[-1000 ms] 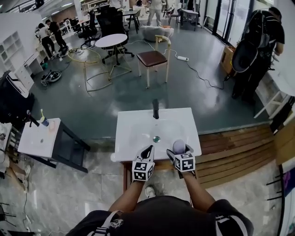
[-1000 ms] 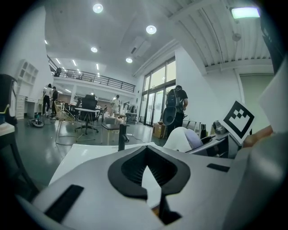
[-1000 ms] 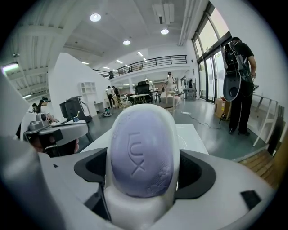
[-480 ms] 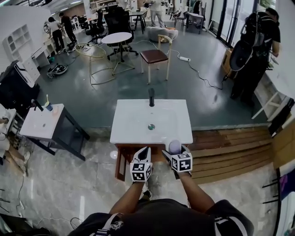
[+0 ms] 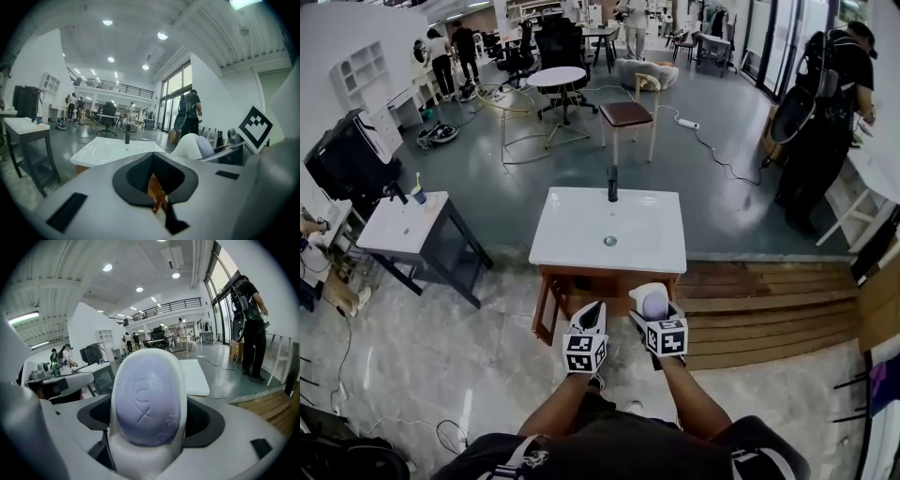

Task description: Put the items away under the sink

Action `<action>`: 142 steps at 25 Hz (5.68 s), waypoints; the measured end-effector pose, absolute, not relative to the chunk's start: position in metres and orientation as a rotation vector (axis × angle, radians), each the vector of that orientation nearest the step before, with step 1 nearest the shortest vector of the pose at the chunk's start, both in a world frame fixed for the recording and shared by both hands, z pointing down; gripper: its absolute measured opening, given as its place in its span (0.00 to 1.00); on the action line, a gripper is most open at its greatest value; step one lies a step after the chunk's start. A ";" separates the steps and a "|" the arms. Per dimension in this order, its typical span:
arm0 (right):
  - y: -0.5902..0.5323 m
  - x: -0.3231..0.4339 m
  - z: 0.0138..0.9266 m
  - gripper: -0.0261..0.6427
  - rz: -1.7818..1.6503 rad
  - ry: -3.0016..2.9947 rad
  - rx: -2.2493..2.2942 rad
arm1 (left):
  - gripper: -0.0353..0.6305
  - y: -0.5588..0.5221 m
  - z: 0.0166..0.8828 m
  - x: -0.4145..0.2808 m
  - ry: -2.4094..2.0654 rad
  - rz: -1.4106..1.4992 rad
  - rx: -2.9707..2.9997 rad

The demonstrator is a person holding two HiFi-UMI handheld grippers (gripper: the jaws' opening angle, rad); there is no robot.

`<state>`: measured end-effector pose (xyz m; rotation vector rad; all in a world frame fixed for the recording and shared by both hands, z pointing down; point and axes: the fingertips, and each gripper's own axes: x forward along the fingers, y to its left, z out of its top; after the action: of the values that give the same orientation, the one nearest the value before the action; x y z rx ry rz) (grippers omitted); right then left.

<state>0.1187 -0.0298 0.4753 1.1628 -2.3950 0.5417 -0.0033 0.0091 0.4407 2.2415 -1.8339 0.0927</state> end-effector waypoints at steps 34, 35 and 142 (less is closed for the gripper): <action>-0.020 0.042 0.535 0.74 0.522 -2.344 1.291 | 0.06 0.013 0.495 -0.089 -1.713 0.148 2.364; -0.023 0.041 0.545 0.74 0.523 -2.342 1.291 | 0.06 0.010 0.504 -0.090 -1.715 0.145 2.365; -0.299 0.000 0.896 0.74 0.257 -2.325 1.438 | 0.06 -0.134 0.936 -0.129 -1.885 0.153 2.388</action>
<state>-0.0002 -0.2994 0.8959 1.4382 -2.3254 0.2570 -0.1292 -0.1338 0.9362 2.3878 -1.8848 0.1534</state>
